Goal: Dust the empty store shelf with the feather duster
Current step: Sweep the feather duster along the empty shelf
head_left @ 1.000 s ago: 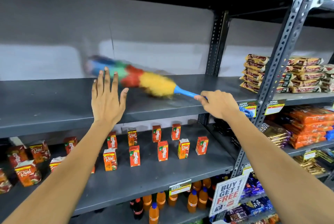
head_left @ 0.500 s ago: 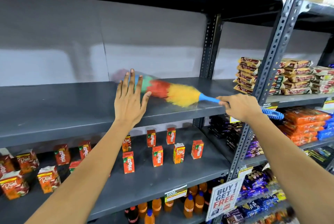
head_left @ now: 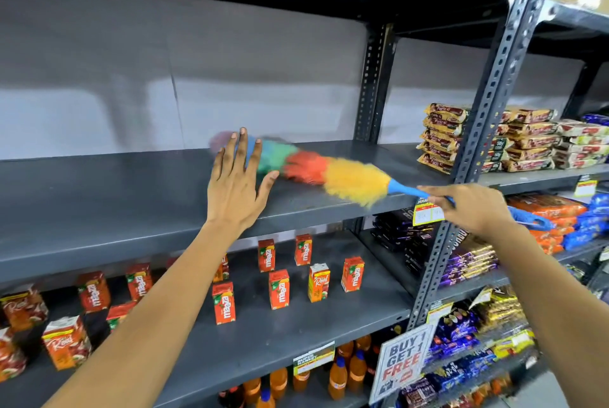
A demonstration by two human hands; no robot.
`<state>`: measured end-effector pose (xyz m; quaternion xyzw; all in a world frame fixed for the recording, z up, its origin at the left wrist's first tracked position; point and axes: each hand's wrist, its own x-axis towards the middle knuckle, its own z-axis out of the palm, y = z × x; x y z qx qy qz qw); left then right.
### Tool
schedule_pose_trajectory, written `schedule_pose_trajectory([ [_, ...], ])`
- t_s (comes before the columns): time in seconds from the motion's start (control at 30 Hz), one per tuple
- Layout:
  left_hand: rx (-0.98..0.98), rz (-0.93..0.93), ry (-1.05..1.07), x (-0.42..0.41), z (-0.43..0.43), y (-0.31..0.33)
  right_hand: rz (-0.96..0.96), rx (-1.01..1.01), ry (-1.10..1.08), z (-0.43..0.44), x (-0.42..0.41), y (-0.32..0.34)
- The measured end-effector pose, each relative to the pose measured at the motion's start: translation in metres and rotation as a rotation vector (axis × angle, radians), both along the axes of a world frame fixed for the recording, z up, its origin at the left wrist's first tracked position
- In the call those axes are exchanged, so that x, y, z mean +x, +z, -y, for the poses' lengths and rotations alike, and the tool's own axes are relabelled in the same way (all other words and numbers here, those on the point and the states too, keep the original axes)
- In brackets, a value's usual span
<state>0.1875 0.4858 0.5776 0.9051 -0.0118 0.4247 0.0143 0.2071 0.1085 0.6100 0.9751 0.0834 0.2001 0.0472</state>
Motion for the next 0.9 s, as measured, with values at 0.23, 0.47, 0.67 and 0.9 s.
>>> schedule_pose_trajectory([
  [0.23,0.07,-0.01,0.03,-0.002,0.003,0.001,0.104,0.036,-0.279,-0.003,0.004,0.01],
  [0.47,0.031,0.033,-0.001,-0.006,0.0,0.002,-0.009,0.074,-0.239,-0.058,-0.006,0.007],
  [0.67,0.011,0.088,-0.055,-0.014,-0.008,0.0,-0.232,0.268,0.186,-0.098,-0.018,0.026],
  [0.9,0.119,0.294,-0.097,-0.043,-0.024,-0.002,-0.19,0.409,0.574,-0.174,-0.033,0.03],
])
